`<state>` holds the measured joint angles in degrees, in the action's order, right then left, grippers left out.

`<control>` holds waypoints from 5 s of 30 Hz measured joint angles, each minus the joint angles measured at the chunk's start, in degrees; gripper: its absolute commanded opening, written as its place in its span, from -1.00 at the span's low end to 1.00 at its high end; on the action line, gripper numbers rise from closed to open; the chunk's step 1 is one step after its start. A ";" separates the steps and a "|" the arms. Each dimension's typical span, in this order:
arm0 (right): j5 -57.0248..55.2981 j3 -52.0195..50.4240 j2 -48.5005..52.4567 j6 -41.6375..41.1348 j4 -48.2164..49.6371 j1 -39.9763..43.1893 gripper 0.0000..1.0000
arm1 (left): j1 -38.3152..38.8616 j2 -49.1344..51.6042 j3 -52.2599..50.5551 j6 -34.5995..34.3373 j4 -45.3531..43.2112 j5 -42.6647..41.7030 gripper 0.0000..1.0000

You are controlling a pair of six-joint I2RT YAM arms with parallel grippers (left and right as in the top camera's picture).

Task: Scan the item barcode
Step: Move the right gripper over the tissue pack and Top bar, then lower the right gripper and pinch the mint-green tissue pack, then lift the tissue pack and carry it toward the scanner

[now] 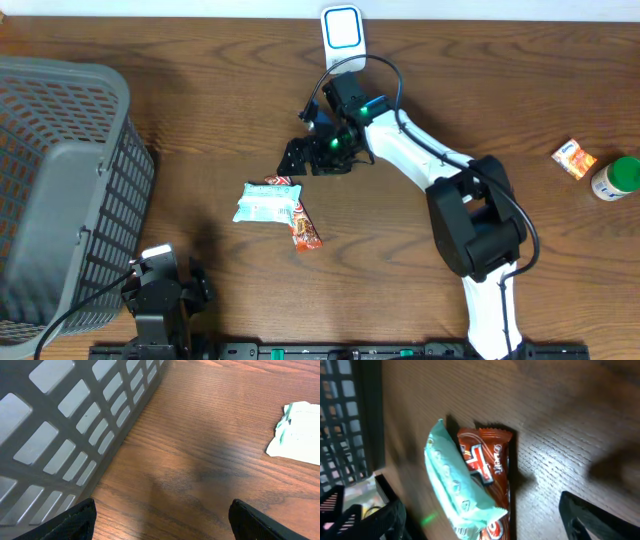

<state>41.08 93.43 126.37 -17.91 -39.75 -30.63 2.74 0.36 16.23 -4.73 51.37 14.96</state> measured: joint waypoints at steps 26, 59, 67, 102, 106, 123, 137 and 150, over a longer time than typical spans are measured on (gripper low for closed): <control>6.80 0.11 3.76 4.96 -15.89 6.84 -0.98 | 0.00 0.00 0.00 0.00 0.00 0.00 0.70; -15.34 0.72 -4.68 33.68 -5.75 -8.28 0.98 | 0.00 0.00 0.02 0.00 0.02 0.00 0.70; -13.38 0.76 -4.68 37.48 0.79 -8.24 0.99 | 0.00 0.00 0.02 0.00 0.04 0.00 0.70; -12.00 1.60 2.93 41.18 1.64 -14.23 -0.98 | 0.00 0.00 0.02 0.00 0.02 0.00 0.70; -11.08 2.05 2.93 40.26 1.22 -14.16 -0.98 | 0.00 0.00 0.02 -0.02 0.02 0.00 0.70; -5.33 22.51 0.92 24.96 -29.05 -8.07 -0.98 | 0.00 0.00 0.04 0.00 0.04 0.00 0.70; -2.12 23.82 -0.96 5.70 -35.82 14.25 -0.97 | 0.00 0.00 0.04 0.00 0.04 0.00 0.70; -2.36 23.82 -15.23 10.51 -36.79 17.97 -0.98 | 0.00 0.00 0.04 0.00 0.04 0.00 0.70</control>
<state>38.72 117.25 111.13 -7.40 -76.53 -12.67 2.74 0.36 16.27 -4.73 51.42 14.96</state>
